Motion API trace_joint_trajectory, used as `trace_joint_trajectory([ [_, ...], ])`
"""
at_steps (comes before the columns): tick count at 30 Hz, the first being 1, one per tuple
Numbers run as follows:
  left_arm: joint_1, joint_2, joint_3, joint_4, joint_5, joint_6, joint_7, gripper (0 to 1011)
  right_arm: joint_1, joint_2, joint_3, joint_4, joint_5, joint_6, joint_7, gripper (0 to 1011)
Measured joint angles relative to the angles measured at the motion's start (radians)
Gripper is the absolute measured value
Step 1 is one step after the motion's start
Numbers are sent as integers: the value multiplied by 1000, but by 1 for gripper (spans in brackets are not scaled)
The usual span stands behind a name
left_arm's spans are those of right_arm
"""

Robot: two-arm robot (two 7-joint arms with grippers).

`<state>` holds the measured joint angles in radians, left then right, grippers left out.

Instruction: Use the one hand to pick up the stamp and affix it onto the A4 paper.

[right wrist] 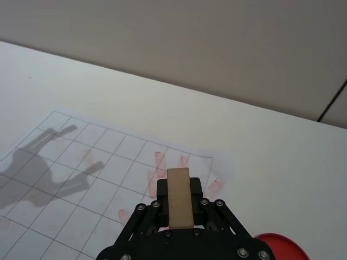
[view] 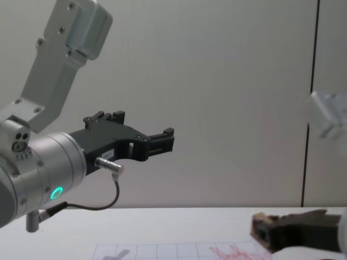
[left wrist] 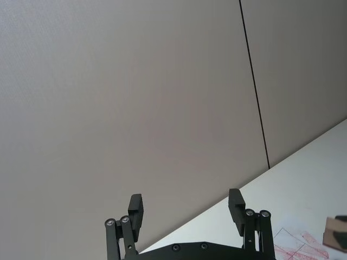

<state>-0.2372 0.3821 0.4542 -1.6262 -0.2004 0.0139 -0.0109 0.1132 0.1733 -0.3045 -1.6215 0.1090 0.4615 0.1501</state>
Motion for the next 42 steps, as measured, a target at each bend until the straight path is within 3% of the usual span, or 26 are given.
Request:
trace_joint_trajectory([
  [16, 0, 0, 0, 0, 0, 0, 0, 1001, 66, -54, -44, 142, -80, -12, 77, 218],
  [42, 0, 0, 0, 0, 0, 0, 0, 1001, 131, -100, -60, 271, -99, -27, 112, 217],
])
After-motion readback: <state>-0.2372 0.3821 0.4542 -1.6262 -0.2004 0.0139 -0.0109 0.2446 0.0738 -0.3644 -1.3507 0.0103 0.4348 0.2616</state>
